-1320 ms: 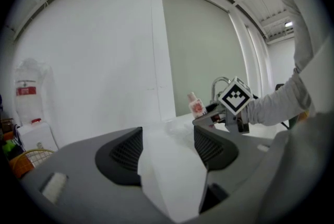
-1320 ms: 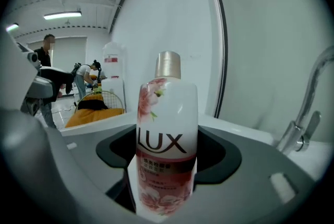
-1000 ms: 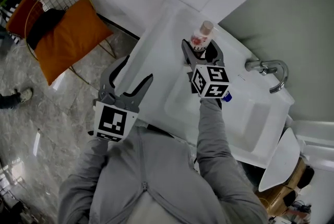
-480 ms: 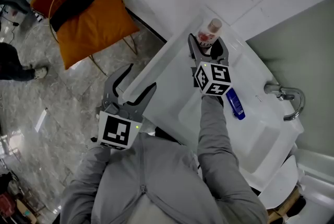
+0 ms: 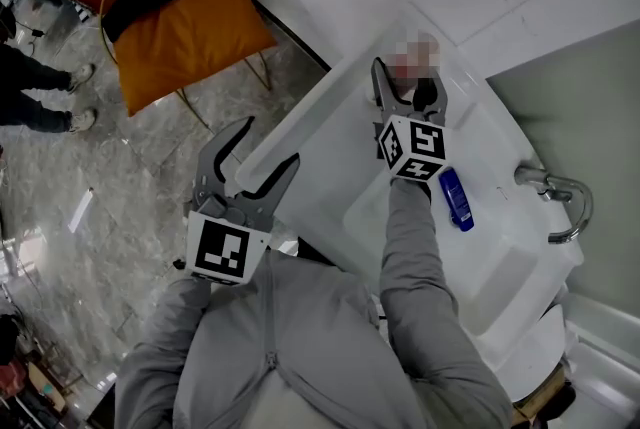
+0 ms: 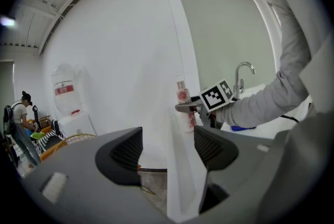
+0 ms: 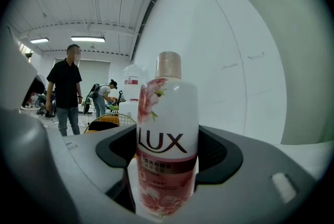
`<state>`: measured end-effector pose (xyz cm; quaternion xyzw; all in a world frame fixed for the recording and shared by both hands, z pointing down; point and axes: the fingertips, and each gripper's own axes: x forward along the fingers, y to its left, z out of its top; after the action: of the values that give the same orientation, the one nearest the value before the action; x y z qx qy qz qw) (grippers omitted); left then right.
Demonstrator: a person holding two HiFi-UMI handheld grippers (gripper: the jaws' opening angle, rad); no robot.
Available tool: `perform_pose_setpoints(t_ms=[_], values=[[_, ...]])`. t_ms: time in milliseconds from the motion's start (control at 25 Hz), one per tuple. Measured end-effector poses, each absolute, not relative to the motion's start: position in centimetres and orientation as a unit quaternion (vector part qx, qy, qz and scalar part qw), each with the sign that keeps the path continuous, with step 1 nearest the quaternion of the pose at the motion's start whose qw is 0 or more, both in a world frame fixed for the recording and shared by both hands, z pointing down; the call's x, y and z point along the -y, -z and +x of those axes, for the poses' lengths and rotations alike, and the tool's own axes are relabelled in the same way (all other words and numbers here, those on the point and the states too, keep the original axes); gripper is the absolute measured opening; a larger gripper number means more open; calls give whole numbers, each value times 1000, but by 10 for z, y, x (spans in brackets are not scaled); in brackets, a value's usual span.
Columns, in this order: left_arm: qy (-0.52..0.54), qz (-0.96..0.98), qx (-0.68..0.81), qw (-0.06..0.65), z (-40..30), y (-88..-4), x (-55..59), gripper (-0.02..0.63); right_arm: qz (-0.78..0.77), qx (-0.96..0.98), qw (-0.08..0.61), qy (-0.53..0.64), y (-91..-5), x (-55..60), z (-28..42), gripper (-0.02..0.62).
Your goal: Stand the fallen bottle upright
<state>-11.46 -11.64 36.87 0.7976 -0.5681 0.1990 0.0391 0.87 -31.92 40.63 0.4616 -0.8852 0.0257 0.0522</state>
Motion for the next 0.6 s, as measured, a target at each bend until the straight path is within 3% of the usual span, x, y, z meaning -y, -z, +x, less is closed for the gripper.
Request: perform_pose_setpoints(t_ms=[600], values=[[-196,806,558,36,-100,-369,121,337,451,892,41,-7,-407,304,12,328]])
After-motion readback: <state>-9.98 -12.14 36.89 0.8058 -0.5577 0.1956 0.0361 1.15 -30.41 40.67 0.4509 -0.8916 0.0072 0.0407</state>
